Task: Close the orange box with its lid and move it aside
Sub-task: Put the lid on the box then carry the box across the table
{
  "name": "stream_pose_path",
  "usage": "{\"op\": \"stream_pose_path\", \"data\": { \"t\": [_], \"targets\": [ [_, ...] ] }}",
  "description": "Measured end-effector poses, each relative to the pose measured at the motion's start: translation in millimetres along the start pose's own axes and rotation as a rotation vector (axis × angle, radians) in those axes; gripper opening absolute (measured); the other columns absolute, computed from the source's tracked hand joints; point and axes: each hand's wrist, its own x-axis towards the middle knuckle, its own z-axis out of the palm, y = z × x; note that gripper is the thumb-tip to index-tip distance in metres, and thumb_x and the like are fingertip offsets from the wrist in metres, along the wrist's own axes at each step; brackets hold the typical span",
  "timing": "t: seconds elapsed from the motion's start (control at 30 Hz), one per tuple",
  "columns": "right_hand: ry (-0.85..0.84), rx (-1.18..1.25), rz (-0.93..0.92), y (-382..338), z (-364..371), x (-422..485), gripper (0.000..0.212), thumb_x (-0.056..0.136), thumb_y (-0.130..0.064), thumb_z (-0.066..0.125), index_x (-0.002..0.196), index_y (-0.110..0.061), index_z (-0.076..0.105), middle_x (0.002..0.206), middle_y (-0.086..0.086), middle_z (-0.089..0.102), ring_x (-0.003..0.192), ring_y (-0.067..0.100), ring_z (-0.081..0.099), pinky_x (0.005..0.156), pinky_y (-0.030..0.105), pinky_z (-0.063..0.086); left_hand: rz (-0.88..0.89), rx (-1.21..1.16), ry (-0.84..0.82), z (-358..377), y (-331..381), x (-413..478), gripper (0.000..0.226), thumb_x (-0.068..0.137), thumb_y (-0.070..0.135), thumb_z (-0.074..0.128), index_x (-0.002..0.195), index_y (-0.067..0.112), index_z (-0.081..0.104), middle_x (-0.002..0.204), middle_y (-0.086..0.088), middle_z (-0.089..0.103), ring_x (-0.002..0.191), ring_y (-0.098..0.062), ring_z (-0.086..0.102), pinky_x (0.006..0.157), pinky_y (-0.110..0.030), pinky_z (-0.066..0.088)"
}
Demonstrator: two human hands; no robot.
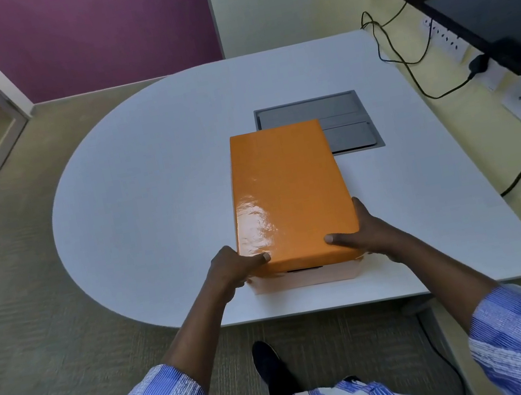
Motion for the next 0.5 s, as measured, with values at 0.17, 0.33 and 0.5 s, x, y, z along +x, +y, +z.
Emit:
{"op": "stream_pose_path", "data": {
  "t": [0.17,0.33,0.5],
  "targets": [
    [-0.012,-0.046,-0.008,3,3,-1,0.117,0.074,-0.046,0.083,0.155,-0.026,0.000,0.154,0.006,0.033,0.133,0.032,0.044,0.104,0.054,0.047,0.003,0.066,0.027,6,-1,1,0.059,0.077,0.044,0.083,0.110,0.003,0.057,0.107,-0.014,0.067,0.088,-0.026,0.069,0.084,-0.040,0.060],
    [-0.026,-0.091,0.005,6,3,-1,0.125,0.072,-0.051,0.083,0.155,-0.025,-0.007,0.155,0.005,0.032,0.134,0.032,0.043,0.102,0.049,0.048,-0.001,0.089,0.009,10,-4,3,0.059,0.078,0.044,0.082,0.115,0.006,0.056,0.110,-0.012,0.067,0.087,-0.023,0.065,0.080,-0.036,0.058],
    [-0.040,-0.128,-0.027,11,5,-3,0.128,0.069,-0.047,0.087,0.154,-0.024,-0.006,0.152,0.005,0.034,0.133,0.031,0.043,0.105,0.050,0.046,0.021,0.114,0.020,15,-6,2,0.056,0.076,0.048,0.083,0.107,0.014,0.050,0.103,-0.006,0.063,0.076,-0.015,0.060,0.066,-0.029,0.053]
  ]
}}
